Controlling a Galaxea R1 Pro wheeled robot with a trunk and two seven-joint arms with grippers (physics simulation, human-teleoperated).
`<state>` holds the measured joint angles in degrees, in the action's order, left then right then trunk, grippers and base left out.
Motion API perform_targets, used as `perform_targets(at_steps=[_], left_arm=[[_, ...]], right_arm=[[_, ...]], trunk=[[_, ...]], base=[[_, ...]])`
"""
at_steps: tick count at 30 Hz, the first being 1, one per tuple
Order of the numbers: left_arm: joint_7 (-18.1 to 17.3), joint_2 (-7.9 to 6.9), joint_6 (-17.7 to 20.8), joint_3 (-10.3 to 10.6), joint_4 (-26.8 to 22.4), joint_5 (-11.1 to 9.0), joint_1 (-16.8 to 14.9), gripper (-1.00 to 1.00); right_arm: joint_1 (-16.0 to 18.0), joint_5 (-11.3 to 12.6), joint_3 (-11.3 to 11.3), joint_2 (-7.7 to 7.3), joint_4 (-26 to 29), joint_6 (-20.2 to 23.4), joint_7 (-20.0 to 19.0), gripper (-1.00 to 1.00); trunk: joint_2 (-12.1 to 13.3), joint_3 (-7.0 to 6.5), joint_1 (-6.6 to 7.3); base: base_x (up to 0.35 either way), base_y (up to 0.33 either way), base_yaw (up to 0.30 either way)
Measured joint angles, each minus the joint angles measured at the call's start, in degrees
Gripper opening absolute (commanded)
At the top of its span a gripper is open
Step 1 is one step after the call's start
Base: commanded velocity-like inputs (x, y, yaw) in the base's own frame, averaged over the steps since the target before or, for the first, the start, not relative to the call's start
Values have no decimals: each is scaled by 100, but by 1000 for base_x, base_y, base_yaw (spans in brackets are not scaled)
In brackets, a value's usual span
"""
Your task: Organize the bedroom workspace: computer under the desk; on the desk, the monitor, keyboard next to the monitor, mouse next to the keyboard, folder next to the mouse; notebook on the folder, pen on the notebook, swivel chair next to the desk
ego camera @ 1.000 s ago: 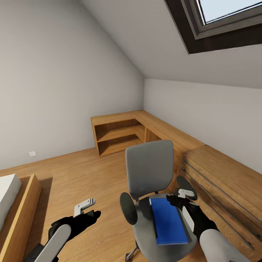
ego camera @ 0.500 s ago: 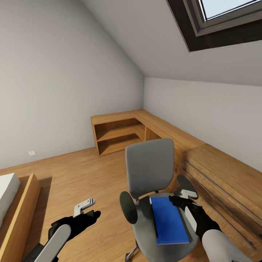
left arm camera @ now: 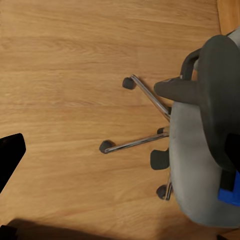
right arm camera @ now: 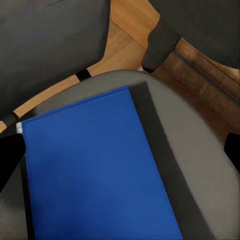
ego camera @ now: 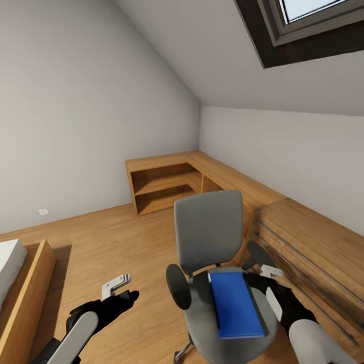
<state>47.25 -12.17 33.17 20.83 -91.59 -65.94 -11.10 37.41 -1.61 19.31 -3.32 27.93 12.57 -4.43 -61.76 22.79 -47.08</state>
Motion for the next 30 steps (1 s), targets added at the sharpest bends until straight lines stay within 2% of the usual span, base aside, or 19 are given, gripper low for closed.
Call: perform_targets(at_steps=[8,13,19,24,30], left_arm=[[5,0,-37,0,0,0,0,100],[6,0,-40,0,0,-1,0,100],[7,-1,-45,0,0,-1,0,100],[7,-1,-49,0,0,-1,0,100],[7,-1,-50,0,0,-1,0,100]], right_arm=[[0,27,142,-35,1,258,-371,100],[0,167,176,-63,1,401,-531,100],[0,462,191,-183,2,631,-823,100],[0,573,197,-248,9,708,-931,100],[0,593,197,-270,7,717,-951,100]], trunk=[[-321,144,-176],[-522,234,-286],[-763,341,-418],[-963,431,-527],[-1204,539,-659]], base=[[0,0,0],[0,0,0],[0,0,0],[0,0,0],[0,0,0]])
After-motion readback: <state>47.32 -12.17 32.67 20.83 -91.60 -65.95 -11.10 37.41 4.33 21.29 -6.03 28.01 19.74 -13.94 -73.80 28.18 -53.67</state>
